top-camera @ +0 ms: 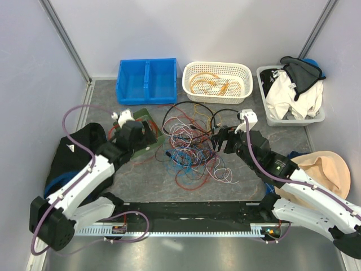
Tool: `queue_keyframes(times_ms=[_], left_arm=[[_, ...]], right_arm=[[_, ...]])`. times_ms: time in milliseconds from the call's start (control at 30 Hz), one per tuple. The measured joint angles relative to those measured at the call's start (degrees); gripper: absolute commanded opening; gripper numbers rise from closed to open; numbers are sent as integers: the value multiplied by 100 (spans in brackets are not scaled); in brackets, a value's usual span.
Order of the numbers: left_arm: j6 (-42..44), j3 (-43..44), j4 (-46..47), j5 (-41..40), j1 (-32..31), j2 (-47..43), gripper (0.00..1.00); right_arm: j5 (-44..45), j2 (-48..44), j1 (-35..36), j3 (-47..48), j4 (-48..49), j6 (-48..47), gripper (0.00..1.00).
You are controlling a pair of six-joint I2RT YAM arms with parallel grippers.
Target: Untangle the cables
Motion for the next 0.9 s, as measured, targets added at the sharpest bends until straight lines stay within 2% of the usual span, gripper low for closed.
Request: queue_keyframes(times_ms=[100,200,400,500,667,767,867,900], left_arm=[[-796,-623,-127,-203,-691,-544,100],[-1738,-737,-400,-476,-1281,-811,100],[-3860,-778,-1154,-796,-1574,-557,98],[-4804,-1467,-951,-1075,-1751,-765,93],[-5545,-2734,-525,-1661,-1993,-1729,93],[-5816,-2944,-299,-1902,-2039,-1875,93],[-6126,-3088,-42,-2085,-2063,-1768,88],[-6251,-3152,24,-2153,-2068,-1679,82]], right_arm=[[-24,0,0,-28,4,20,81],[-55,0,0,-52,22,48,81],[-146,0,0,-125,96,151,81],[-190,0,0,-186,98,192,81],[-258,2,0,-249,127,214,81],[-282,33,0,-251,142,212,81],[-304,136,0,-251,168,212,81],[-321,170,0,-251,173,212,81]])
